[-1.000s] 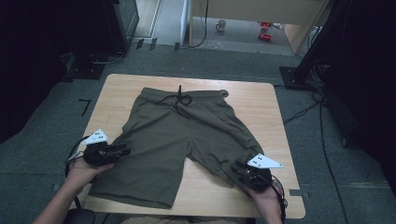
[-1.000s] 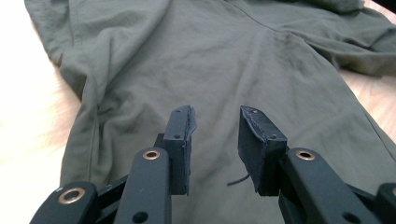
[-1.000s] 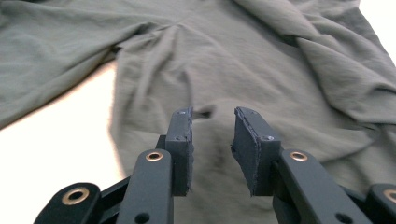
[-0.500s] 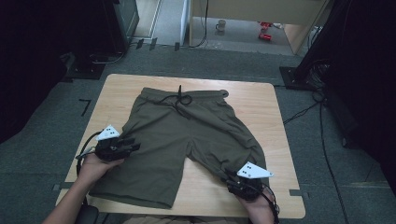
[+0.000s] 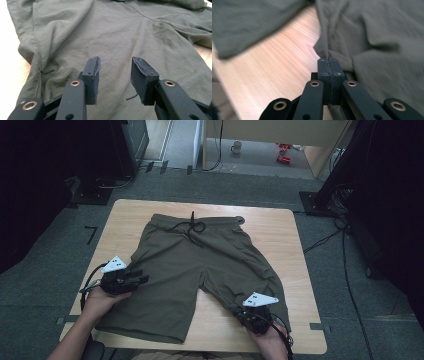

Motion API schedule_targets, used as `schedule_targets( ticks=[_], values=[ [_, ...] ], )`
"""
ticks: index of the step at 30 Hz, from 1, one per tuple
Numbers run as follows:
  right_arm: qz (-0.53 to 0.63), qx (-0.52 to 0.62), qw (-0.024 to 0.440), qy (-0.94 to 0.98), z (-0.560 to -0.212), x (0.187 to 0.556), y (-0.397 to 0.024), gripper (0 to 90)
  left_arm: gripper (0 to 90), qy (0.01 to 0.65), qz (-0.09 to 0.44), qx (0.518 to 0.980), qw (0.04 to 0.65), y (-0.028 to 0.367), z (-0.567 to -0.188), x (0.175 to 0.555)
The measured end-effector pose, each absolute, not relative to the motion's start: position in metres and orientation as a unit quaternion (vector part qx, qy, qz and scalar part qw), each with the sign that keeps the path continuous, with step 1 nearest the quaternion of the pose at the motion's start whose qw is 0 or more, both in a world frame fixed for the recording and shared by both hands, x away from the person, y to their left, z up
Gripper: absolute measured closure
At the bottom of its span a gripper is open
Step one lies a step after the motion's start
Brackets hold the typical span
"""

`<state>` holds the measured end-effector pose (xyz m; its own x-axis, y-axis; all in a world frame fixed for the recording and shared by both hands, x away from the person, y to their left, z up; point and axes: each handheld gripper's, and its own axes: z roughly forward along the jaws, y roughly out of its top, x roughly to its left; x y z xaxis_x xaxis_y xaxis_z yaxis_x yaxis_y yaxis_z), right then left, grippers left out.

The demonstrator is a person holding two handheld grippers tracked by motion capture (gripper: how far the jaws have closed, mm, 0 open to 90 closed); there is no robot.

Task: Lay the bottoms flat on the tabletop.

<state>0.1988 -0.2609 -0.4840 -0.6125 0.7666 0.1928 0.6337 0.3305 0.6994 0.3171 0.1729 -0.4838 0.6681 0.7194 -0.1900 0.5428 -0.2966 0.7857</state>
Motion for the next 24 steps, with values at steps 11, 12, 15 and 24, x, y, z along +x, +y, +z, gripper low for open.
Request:
schedule_targets(
  ticks=[11, 12, 15, 24],
  values=[
    [0.425, 0.379, 0.036, 0.821, -0.458, 0.188, -0.222, 90.0, 58.7, 0.389, 0.097, 0.805, 0.436, 0.170, -0.486, 0.317],
    [0.428, 0.375, 0.026, 0.822, -0.457, 0.187, -0.218, 90.0, 58.6, 0.389, 0.096, 0.805, 0.437, 0.170, -0.486, 0.316],
    [0.422, 0.364, 0.016, 0.830, -0.461, 0.185, -0.207, 90.0, 58.4, 0.384, 0.097, 0.810, 0.432, 0.168, -0.487, 0.316],
    [0.433, 0.331, 0.014, 0.839, -0.471, 0.179, -0.200, 70.7, 58.0, 0.383, 0.096, 0.812, 0.430, 0.168, -0.488, 0.315]
  ],
)
